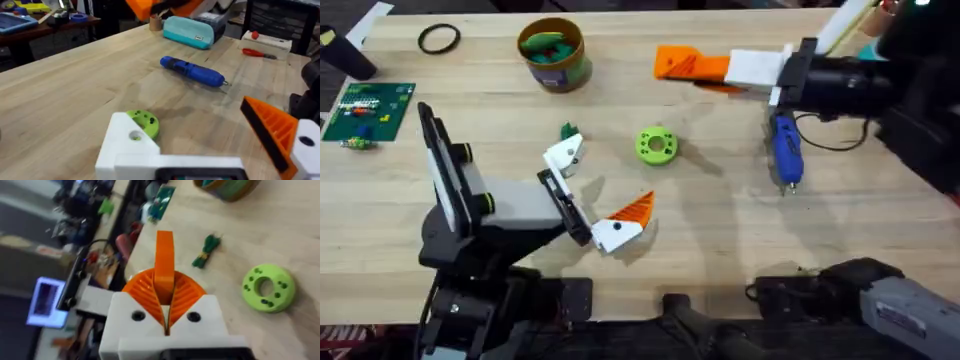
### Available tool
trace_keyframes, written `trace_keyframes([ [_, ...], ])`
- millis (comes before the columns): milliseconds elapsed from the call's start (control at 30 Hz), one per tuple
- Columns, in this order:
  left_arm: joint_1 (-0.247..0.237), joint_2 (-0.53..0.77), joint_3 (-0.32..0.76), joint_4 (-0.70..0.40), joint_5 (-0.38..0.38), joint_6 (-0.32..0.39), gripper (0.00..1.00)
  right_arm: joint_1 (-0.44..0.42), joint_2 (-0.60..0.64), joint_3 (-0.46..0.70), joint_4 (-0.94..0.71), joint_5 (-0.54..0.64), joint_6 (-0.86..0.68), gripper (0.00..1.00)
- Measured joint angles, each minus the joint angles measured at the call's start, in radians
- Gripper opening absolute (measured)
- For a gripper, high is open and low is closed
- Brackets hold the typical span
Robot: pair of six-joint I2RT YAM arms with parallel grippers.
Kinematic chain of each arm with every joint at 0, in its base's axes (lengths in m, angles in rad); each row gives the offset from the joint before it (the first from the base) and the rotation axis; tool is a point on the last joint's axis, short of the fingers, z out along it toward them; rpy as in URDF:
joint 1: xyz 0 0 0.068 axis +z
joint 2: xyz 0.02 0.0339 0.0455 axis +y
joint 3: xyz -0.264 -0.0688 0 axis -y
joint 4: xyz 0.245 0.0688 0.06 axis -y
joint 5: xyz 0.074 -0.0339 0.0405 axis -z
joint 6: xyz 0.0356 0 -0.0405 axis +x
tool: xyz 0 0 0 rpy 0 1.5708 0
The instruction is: Pick up the gripper from the table and insert it into the empty holder that is missing its gripper. Then pick up a screw, insert it into the mounting hole, and use the screwdriver to tighten it. Finally, clean up the table by picking up the vegetable and placing it into the bucket.
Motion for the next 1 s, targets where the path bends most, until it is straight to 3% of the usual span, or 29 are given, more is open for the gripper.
trace_keyframes([
  [200,0.0,0.0,0.0,0.0,0.0,0.0,0.983,-0.019,0.185,-0.005,0.12,-0.273,0.011,0.007],
  [500,0.0,0.0,0.0,0.0,0.0,0.0,0.983,-0.017,0.429,-0.007,0.227,-0.471,-0.004,0.007],
  [867,0.0,0.0,0.0,0.0,0.0,0.0,0.983,-0.005,0.451,-0.007,0.241,-0.56,0.045,0.007],
  [1000,0.0,0.0,0.0,0.0,0.0,0.0,0.983,-0.005,0.453,-0.033,0.376,-0.573,0.119,0.007],
])
